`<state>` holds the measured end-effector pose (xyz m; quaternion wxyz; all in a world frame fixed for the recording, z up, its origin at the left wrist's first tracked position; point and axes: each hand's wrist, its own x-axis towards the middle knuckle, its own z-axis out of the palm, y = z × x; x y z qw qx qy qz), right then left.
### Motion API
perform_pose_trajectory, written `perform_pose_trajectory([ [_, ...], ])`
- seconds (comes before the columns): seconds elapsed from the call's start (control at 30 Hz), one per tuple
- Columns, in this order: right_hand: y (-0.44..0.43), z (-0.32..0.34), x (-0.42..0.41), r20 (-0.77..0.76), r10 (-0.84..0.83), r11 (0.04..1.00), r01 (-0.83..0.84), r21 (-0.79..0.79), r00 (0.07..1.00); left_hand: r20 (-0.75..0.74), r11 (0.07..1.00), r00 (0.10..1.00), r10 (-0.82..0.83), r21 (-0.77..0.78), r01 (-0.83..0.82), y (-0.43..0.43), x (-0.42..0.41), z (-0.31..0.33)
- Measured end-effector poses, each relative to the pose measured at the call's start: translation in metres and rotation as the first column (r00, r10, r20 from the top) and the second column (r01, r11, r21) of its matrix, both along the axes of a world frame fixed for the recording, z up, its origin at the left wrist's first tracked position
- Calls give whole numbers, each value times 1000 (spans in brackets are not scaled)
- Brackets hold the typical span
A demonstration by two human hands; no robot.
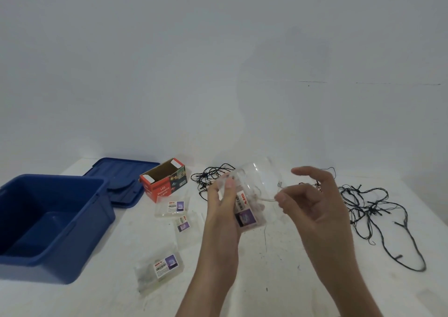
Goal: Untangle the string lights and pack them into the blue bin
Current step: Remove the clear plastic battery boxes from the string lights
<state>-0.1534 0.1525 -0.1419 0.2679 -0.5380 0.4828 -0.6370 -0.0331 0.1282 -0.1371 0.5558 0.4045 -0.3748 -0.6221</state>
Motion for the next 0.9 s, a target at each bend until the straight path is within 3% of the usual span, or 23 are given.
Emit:
perform_pose_trajectory([
  [0.1,-2,-2,0,-152,-22,1000,20,-15,988,33,1000,999,13,-18,-12,-2,1,-1],
  [0.37,-9,0,-8,-147,153,974,-125,188,977,114,966,992,-50,-246,77,2,-4,0],
  [0.47,-10,1,-10,-165,162,969,-125,213,973,114,980,992,-44,-186,64,0,-3,-2],
  [0.63,-6,3,-16,-150,85,996,-80,44,985,7,1000,1000,4,12,-5,-10,3,-5],
  [0.8,-5,1,-24,-400,92,996,-93,17,912,-82,998,996,-28,50,32,-10,5,-5],
  [0.9,-2,5,-27,-442,173,985,-151,84,880,-122,997,992,-24,67,33,-9,5,-3],
])
